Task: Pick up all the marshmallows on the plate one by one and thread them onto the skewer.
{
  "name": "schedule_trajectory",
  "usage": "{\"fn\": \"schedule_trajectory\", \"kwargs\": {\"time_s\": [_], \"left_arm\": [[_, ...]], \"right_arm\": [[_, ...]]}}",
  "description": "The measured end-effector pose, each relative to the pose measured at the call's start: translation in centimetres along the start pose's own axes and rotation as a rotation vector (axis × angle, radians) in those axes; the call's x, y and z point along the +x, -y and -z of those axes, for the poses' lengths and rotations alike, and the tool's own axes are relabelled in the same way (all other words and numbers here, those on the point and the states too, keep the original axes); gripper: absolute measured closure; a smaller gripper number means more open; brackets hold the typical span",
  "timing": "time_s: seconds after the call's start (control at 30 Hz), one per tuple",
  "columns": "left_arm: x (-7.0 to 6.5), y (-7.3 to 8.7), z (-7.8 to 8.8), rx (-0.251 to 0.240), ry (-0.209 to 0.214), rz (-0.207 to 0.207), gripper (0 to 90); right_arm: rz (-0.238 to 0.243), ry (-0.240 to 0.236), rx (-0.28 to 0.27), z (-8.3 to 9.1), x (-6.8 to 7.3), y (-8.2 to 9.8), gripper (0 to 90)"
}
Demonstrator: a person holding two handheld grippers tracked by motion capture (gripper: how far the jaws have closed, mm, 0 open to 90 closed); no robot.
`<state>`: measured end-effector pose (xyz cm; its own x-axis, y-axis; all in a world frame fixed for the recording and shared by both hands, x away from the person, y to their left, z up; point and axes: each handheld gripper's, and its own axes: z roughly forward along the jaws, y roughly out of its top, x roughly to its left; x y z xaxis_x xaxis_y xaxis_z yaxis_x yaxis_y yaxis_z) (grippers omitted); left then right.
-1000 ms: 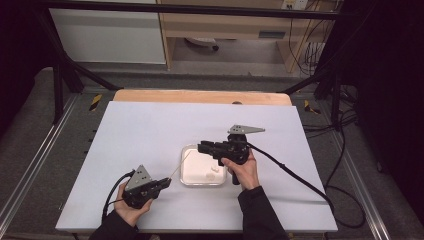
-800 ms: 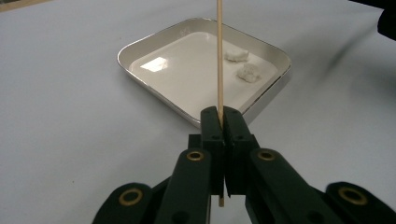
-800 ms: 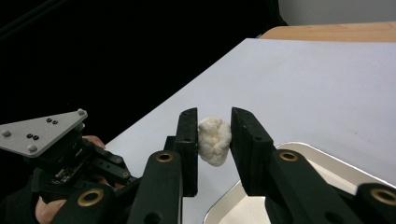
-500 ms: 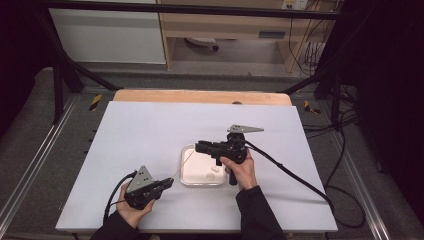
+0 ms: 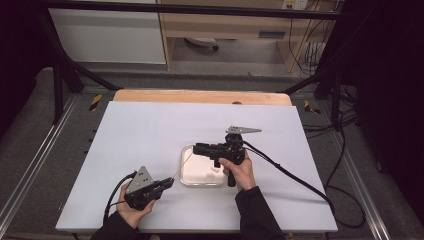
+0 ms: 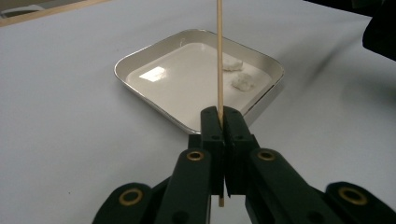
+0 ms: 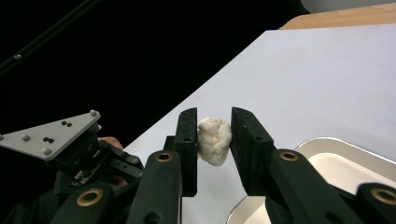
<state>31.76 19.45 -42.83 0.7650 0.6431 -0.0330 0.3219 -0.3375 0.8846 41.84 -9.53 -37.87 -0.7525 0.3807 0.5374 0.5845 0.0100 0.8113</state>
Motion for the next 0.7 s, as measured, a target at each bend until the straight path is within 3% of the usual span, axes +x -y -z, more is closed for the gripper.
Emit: {"fn": "schedule_trajectory", "kwargs": {"time_s": [0.4,0.7], "left_arm": [[-0.19,0.06,-0.05,-0.009,0.0,-0.004,88.8],[-0.29,0.09,-0.15,-0.006,-0.007,-0.006,88.9]], "right_arm": [[-0.022,-0.049,0.002,-0.22,0.0,0.29,75.6],[-0.022,-0.059,0.005,-0.44,0.08,0.62,77.5]]}}
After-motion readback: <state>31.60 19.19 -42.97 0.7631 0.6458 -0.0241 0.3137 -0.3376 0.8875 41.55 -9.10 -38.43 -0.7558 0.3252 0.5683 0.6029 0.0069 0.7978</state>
